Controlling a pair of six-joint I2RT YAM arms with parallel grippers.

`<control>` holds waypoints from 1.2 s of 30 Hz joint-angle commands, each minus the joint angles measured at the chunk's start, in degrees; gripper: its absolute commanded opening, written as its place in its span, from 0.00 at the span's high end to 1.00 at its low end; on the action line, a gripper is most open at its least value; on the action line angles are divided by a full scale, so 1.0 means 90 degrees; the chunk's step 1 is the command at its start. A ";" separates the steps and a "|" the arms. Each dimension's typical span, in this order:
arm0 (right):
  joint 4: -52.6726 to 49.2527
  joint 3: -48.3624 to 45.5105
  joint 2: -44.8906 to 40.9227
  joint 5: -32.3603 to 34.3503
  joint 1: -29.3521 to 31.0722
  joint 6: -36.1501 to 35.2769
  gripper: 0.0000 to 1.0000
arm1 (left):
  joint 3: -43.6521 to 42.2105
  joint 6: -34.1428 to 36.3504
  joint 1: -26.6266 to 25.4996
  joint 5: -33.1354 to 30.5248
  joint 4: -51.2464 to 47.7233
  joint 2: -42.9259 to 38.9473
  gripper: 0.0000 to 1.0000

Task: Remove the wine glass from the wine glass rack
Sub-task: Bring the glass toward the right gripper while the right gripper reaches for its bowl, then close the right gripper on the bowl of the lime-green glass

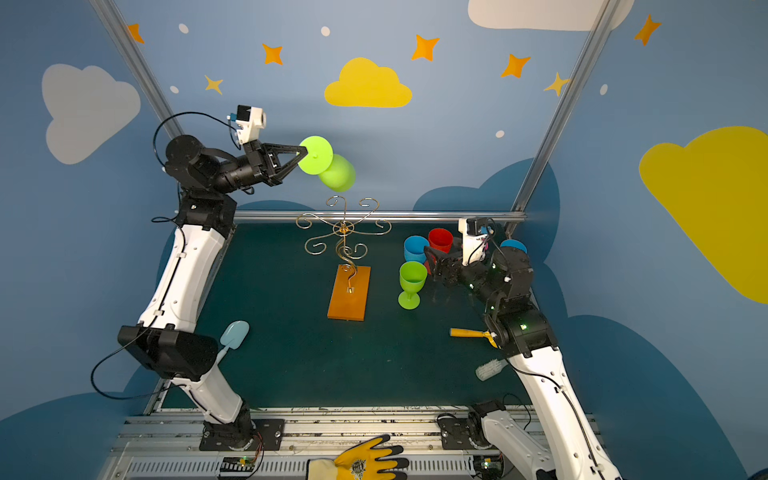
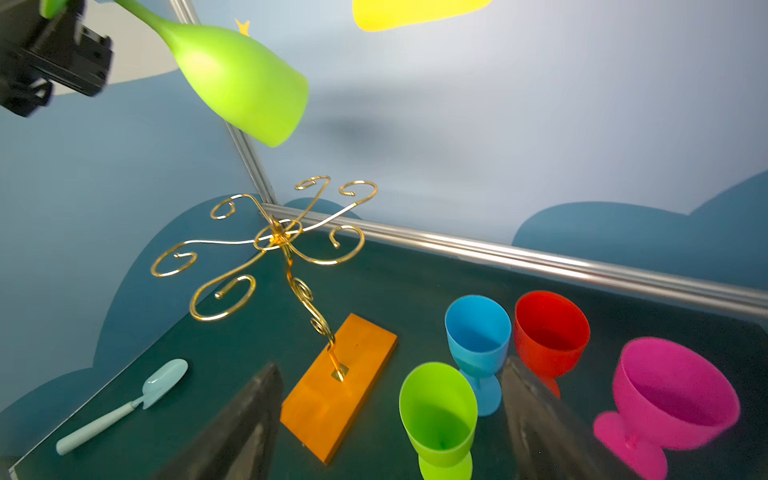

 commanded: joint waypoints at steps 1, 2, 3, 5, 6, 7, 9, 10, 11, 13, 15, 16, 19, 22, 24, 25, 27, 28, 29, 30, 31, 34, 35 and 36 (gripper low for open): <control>0.0867 0.0212 0.0143 -0.0510 0.0058 -0.0081 0.18 | -0.0282 0.0153 -0.0296 -0.0081 0.0182 -0.0400 0.97; 0.1003 0.0235 0.0194 -0.0596 0.0093 -0.0093 0.18 | -0.0443 0.0150 -0.0431 -0.0109 0.0264 -0.0484 0.97; 0.1113 0.0255 0.0237 -0.0658 0.0126 -0.0113 0.18 | -0.0541 0.0152 -0.0534 -0.0110 0.0306 -0.0540 0.97; 0.1359 0.0293 0.0337 -0.0818 0.0249 -0.0256 0.17 | -0.0806 0.0114 -0.0713 -0.0139 0.0447 -0.0697 0.97; 0.1443 0.0296 0.0380 -0.0876 0.0318 -0.0340 0.17 | -0.0946 0.0097 -0.0787 -0.0177 0.0510 -0.0772 0.97; 0.1574 0.0296 0.0426 -0.0951 0.0392 -0.0468 0.17 | -0.1104 0.0093 -0.0875 -0.0202 0.0545 -0.0850 0.97; 0.1776 0.0282 0.0517 -0.1085 0.0554 -0.0744 0.16 | -0.1329 0.0111 -0.1012 -0.0211 0.0574 -0.0976 0.97; 0.1869 0.0279 0.0567 -0.1151 0.0632 -0.0879 0.16 | -0.1449 0.0104 -0.1080 -0.0231 0.0589 -0.1034 0.97; 0.1951 0.0293 0.0619 -0.1201 0.0713 -0.1009 0.16 | -0.1564 0.0095 -0.1135 -0.0248 0.0609 -0.1095 0.97; 0.2097 0.0305 0.0722 -0.1293 0.0811 -0.1191 0.15 | -0.1760 0.0107 -0.1258 -0.0279 0.0628 -0.1199 0.97; 0.2227 0.0348 0.0810 -0.1361 0.0906 -0.1354 0.15 | -0.1916 0.0130 -0.1332 -0.0259 0.0623 -0.1261 0.97; 0.2280 0.0381 0.0852 -0.1394 0.0948 -0.1428 0.14 | -0.2002 0.0115 -0.1355 -0.0265 0.0631 -0.1290 0.97; 0.2441 0.0458 0.0998 -0.1435 0.1065 -0.1609 0.14 | -0.2235 0.0083 -0.1426 -0.0315 0.0688 -0.1383 0.97; 0.2542 0.0557 0.1189 -0.1492 0.1176 -0.1709 0.13 | -0.2484 -0.0048 -0.1464 -0.0389 0.0931 -0.1474 0.97; 0.2589 0.0659 0.1345 -0.1491 0.1230 -0.1759 0.13 | -0.2546 -0.0106 -0.1497 -0.0393 0.0990 -0.1489 0.97; 0.2612 0.0722 0.1448 -0.1473 0.1251 -0.1764 0.13 | -0.2565 -0.0135 -0.1511 -0.0393 0.1026 -0.1494 0.97; 0.2616 0.0851 0.1646 -0.1475 0.1277 -0.1790 0.13 | -0.2566 -0.0214 -0.1541 -0.0360 0.1112 -0.1494 0.97; 0.2616 0.0909 0.1746 -0.1498 0.1283 -0.1793 0.13 | -0.2549 -0.0254 -0.1547 -0.0354 0.1144 -0.1494 0.97; 0.2616 0.0956 0.1824 -0.1535 0.1298 -0.1793 0.13 | -0.2547 -0.0276 -0.1552 -0.0354 0.1160 -0.1503 0.97; 0.2624 0.0986 0.1911 -0.1563 0.1311 -0.1791 0.13 | -0.2542 -0.0303 -0.1568 -0.0354 0.1174 -0.1510 0.97; 0.2623 0.1027 0.1988 -0.1584 0.1339 -0.1793 0.13 | -0.2537 -0.0321 -0.1578 -0.0354 0.1201 -0.1526 0.97; 0.2626 0.1107 0.2146 -0.1559 0.1402 -0.1820 0.13 | -0.2538 -0.0379 -0.1606 -0.0337 0.1248 -0.1554 0.97; 0.2619 0.1146 0.2194 -0.1545 0.1422 -0.1821 0.13 | -0.2538 -0.0417 -0.1607 -0.0326 0.1293 -0.1557 0.97; 0.2609 0.1173 0.2246 -0.1541 0.1435 -0.1824 0.13 | -0.2532 -0.0473 -0.1609 -0.0319 0.1353 -0.1563 0.97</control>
